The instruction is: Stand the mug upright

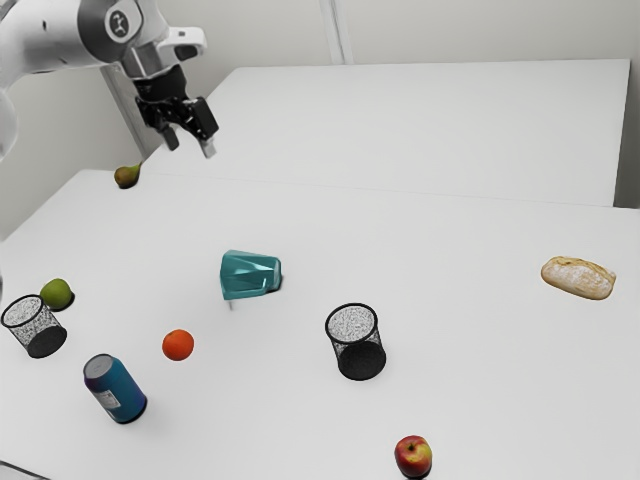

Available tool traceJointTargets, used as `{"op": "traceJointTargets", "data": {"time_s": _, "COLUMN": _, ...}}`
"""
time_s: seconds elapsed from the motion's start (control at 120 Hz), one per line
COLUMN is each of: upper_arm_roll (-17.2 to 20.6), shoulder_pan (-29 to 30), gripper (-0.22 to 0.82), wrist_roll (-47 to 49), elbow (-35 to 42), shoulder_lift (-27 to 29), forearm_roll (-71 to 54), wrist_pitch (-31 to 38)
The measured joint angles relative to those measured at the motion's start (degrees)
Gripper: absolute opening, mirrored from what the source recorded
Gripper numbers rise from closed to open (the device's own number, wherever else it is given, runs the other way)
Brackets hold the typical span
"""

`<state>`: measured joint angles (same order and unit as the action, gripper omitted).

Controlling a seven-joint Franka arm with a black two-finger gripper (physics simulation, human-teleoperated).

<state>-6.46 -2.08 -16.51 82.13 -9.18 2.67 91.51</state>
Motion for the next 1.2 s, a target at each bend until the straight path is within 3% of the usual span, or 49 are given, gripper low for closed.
{"op": "traceJointTargets", "data": {"time_s": 0.167, "upper_arm_roll": -0.9, "shoulder_pan": 0.3, "gripper": 0.6, "wrist_roll": -0.1, "elbow": 1.3, "shoulder_lift": -1.3, "forearm_roll": 2.9, "wrist_pitch": 0.6}}
{"op": "traceJointTargets", "data": {"time_s": 0.258, "upper_arm_roll": -4.0, "shoulder_pan": 0.6, "gripper": 0.6, "wrist_roll": -0.1, "elbow": 3.7, "shoulder_lift": -3.2, "forearm_roll": 10.5, "wrist_pitch": 0.9}}
{"op": "traceJointTargets", "data": {"time_s": 0.417, "upper_arm_roll": -9.5, "shoulder_pan": 0.6, "gripper": 0.6, "wrist_roll": -1.1, "elbow": 14.4, "shoulder_lift": -3.3, "forearm_roll": 24.5, "wrist_pitch": 2.0}}
{"op": "traceJointTargets", "data": {"time_s": 0.558, "upper_arm_roll": -11.5, "shoulder_pan": 0.8, "gripper": 0.6, "wrist_roll": -4.1, "elbow": 20.1, "shoulder_lift": -3.4, "forearm_roll": 31.5, "wrist_pitch": 4.3}}
{"op": "traceJointTargets", "data": {"time_s": 0.925, "upper_arm_roll": -11.6, "shoulder_pan": 7.7, "gripper": 0.6, "wrist_roll": -12.4, "elbow": 19.8, "shoulder_lift": -9.9, "forearm_roll": 35.8, "wrist_pitch": 11.1}}
{"op": "traceJointTargets", "data": {"time_s": 1.2, "upper_arm_roll": -9.7, "shoulder_pan": 8.3, "gripper": 0.6, "wrist_roll": -16.9, "elbow": 21.5, "shoulder_lift": -12.7, "forearm_roll": 39.4, "wrist_pitch": 14.1}}
